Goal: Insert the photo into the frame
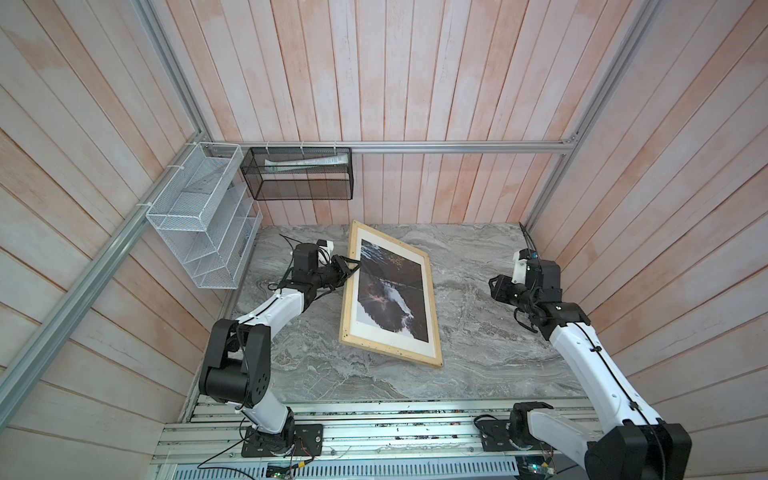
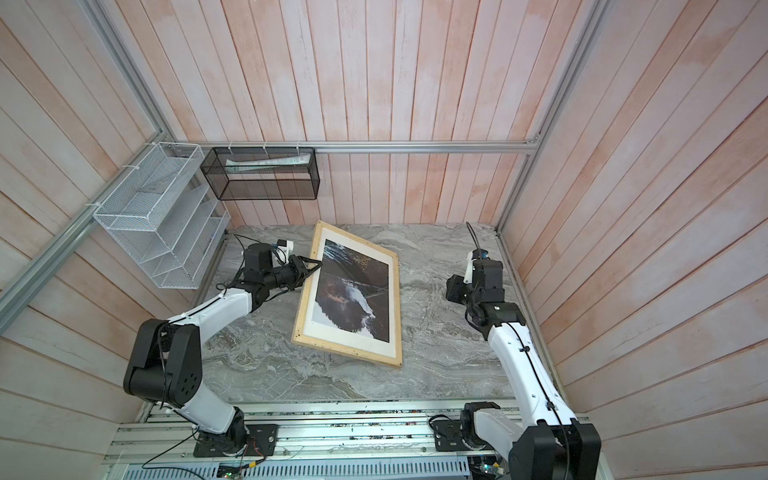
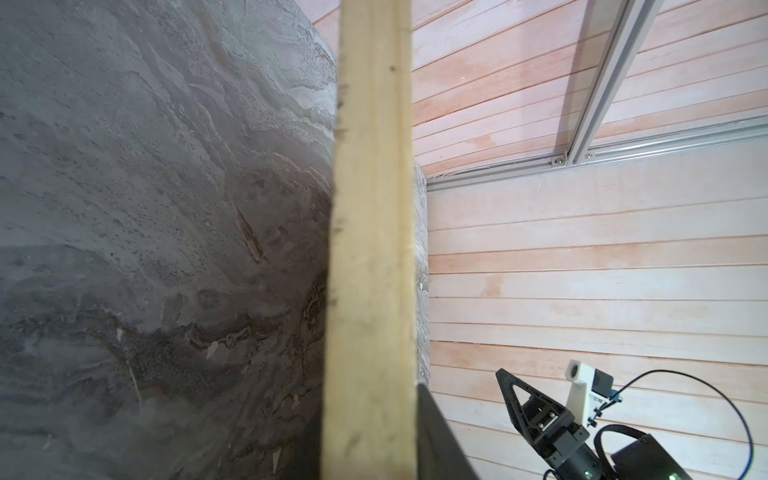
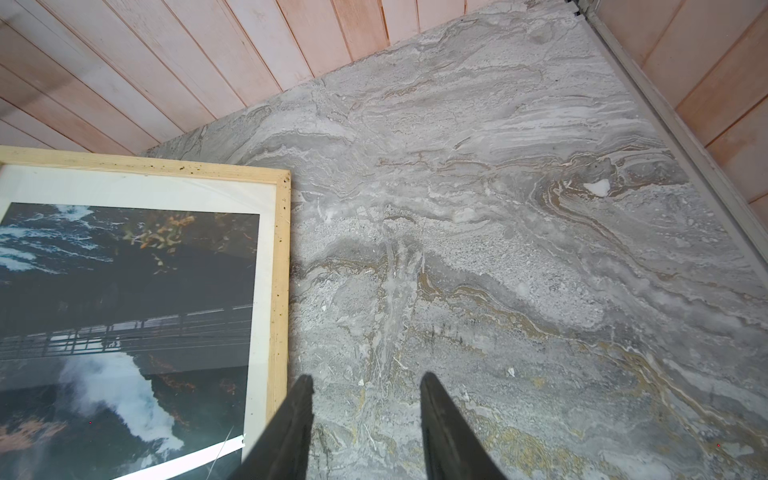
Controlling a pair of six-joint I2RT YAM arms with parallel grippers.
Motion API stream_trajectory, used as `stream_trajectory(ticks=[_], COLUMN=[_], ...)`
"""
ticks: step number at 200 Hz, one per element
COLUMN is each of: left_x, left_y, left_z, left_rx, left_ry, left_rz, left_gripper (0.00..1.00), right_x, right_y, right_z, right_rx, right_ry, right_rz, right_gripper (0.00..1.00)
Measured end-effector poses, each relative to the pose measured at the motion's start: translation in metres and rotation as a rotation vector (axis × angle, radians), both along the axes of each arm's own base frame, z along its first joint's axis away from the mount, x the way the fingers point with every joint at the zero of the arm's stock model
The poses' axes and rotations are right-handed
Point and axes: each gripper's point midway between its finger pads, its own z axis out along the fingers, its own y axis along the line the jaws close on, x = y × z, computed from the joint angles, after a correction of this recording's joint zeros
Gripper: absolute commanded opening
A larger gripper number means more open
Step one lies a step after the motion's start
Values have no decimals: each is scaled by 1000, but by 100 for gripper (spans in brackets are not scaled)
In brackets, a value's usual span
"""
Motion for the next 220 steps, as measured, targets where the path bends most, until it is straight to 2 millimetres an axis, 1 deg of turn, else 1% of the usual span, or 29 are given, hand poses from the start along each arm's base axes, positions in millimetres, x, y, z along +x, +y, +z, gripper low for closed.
stream_trajectory(ticks=[25, 47, 73, 87, 106, 139, 162, 190, 220], left_x=[1, 1, 2, 3, 3, 1, -2, -3, -4], left_y=[3, 5, 7, 8, 10, 12, 13, 16, 20], left_z=[-11, -15, -19, -24, -38, -71, -90, -108, -120], left_rx=[8, 17, 41, 59, 85, 141, 171, 207, 236], left_ry=[13, 14, 4, 5, 16, 66, 99, 127, 146], left_rz=[7, 7, 7, 6, -4, -30, -43, -42, -39], left_gripper=[48, 50, 51, 51, 51, 53, 53, 54, 55], right_x=[1, 4, 4, 4, 4, 5, 4, 5, 5], right_y=[3, 6, 10, 12, 15, 22, 25, 28, 34], right_z=[-2, -7, -18, -25, -32, -45, -56, -63, -68], right_rx=[9, 21, 40, 47, 60, 86, 106, 117, 123], right_ry=[4, 11, 34, 46, 61, 84, 106, 123, 132], right_rz=[11, 26, 42, 48, 60, 89, 97, 104, 119], right_gripper=[44, 44, 44, 44, 44, 44, 44, 44, 44])
